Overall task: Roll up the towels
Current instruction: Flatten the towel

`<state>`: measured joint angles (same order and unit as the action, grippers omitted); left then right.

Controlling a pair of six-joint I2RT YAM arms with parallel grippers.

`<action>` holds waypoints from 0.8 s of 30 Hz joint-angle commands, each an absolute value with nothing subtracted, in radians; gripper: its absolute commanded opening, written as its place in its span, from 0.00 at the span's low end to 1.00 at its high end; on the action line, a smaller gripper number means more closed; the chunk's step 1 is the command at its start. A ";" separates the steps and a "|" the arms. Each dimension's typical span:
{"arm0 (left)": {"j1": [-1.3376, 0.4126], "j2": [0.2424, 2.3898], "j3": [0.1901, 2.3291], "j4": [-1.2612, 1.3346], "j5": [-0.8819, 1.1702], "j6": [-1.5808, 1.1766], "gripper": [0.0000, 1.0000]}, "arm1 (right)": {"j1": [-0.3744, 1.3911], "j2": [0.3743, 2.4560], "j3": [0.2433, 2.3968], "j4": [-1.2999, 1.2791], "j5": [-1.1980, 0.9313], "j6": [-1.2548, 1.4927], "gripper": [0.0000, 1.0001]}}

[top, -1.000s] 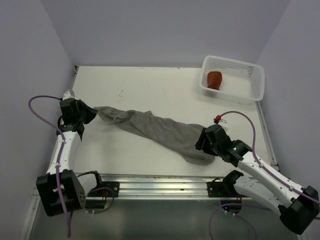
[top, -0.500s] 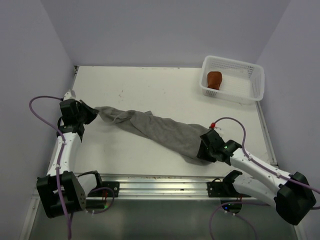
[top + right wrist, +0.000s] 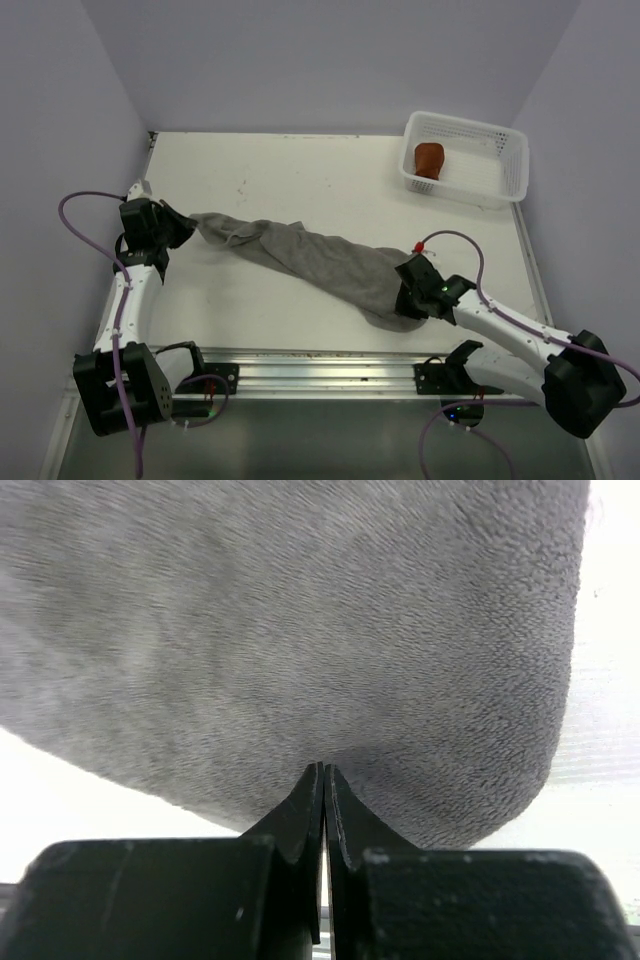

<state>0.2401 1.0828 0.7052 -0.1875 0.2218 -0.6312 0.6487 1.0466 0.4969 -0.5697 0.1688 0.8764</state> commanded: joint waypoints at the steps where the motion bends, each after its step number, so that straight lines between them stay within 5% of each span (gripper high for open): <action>1: 0.247 1.062 0.709 -0.149 0.229 -0.601 0.00 | 0.652 0.983 0.581 -0.598 0.204 0.847 0.00; 9: 0.247 1.058 0.706 -0.149 0.233 -0.598 0.00 | 0.650 0.905 0.669 -0.666 0.194 0.772 0.00; 10: 0.247 1.060 0.704 -0.146 0.236 -0.598 0.00 | 0.650 0.911 0.684 -0.660 0.140 0.721 0.09; 11: 0.248 1.060 0.704 -0.144 0.238 -0.598 0.00 | 0.650 0.948 0.690 -0.647 0.100 0.681 0.35; 12: 0.247 1.058 0.703 -0.141 0.239 -0.600 0.00 | 0.652 0.969 0.695 -0.649 0.062 0.648 0.39; 18: 0.247 1.055 0.701 -0.140 0.242 -0.595 0.00 | 0.802 1.086 0.686 -0.617 0.092 0.565 0.54; 24: 0.247 1.065 0.701 -0.138 0.247 -0.592 0.00 | 0.856 1.212 0.683 -0.584 0.244 0.560 0.56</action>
